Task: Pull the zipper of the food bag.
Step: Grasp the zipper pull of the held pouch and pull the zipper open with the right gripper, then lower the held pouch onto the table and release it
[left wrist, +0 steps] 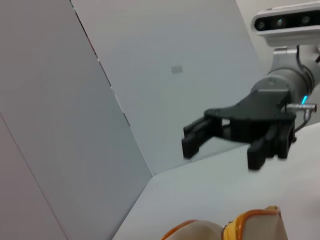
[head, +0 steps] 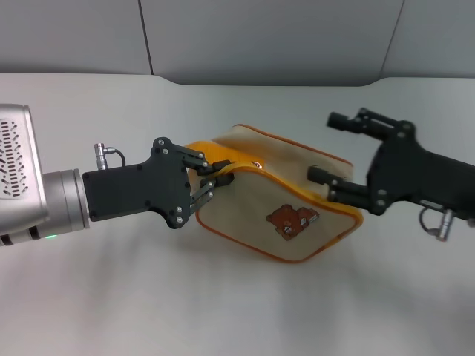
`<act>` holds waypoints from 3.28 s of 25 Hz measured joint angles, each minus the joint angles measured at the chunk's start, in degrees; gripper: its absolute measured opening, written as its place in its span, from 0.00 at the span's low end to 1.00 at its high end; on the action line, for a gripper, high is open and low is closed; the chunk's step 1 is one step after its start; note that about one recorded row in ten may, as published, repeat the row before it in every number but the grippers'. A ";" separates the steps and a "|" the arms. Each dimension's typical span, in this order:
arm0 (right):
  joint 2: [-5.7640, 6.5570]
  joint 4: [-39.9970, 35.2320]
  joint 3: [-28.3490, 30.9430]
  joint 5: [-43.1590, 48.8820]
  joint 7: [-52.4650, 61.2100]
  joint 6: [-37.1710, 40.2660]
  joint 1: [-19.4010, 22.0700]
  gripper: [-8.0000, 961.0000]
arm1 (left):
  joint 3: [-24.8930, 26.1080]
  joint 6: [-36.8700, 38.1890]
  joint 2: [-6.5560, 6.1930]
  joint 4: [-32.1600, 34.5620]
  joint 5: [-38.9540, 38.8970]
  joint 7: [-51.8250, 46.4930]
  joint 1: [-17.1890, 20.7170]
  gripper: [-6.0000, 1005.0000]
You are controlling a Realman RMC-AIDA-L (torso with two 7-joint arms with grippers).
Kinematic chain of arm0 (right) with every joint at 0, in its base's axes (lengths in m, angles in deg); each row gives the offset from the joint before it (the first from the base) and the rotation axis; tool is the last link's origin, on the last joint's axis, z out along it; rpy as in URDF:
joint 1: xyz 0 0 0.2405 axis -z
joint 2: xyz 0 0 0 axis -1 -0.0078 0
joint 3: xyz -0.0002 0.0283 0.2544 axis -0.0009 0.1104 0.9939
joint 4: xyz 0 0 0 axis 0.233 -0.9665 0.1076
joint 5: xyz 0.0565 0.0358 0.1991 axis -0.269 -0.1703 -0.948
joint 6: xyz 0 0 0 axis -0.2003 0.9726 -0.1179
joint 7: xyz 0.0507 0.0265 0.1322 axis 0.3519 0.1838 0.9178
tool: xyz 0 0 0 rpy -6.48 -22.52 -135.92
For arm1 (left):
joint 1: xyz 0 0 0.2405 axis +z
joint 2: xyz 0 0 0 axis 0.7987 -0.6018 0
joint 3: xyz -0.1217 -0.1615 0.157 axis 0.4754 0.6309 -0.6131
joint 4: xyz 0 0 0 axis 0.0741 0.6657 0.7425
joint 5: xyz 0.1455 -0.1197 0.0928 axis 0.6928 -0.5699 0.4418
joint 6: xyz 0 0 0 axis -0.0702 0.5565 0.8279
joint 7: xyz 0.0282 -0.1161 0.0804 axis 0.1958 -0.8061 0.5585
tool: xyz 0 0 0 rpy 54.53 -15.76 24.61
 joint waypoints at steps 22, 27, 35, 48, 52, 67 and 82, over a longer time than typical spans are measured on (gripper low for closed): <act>-0.18 0.87 -11.05 -0.15 -2.57 -8.46 -6.18 0.33 | -0.01 -0.03 -0.01 -0.03 -0.15 1.94 0.28 0.09; -0.18 1.31 -13.01 -0.10 -2.45 -9.67 -7.04 0.33 | 0.00 0.00 -0.05 0.06 -0.17 2.01 0.15 0.09; -0.24 2.60 -15.62 -0.16 -2.39 -12.47 -8.43 0.33 | -0.01 0.01 0.04 0.08 -0.33 2.01 -0.24 0.09; -0.26 2.45 -16.72 0.18 -2.16 -12.82 -9.02 0.18 | 0.41 0.19 0.06 0.23 -0.56 -0.14 -1.12 0.09; -0.08 2.01 -17.88 0.38 -0.07 -12.86 -9.25 0.10 | 0.49 0.26 0.06 0.26 -0.56 -0.43 -1.12 0.09; 0.81 -13.87 -26.88 0.66 15.72 -3.08 3.36 0.01 | 7.21 -3.64 -0.48 0.87 -1.55 -6.38 -0.01 0.09; 1.08 -4.15 -7.98 -2.85 21.94 -1.65 4.64 0.06 | 7.92 -6.30 0.12 -2.34 -1.97 -14.71 5.25 0.09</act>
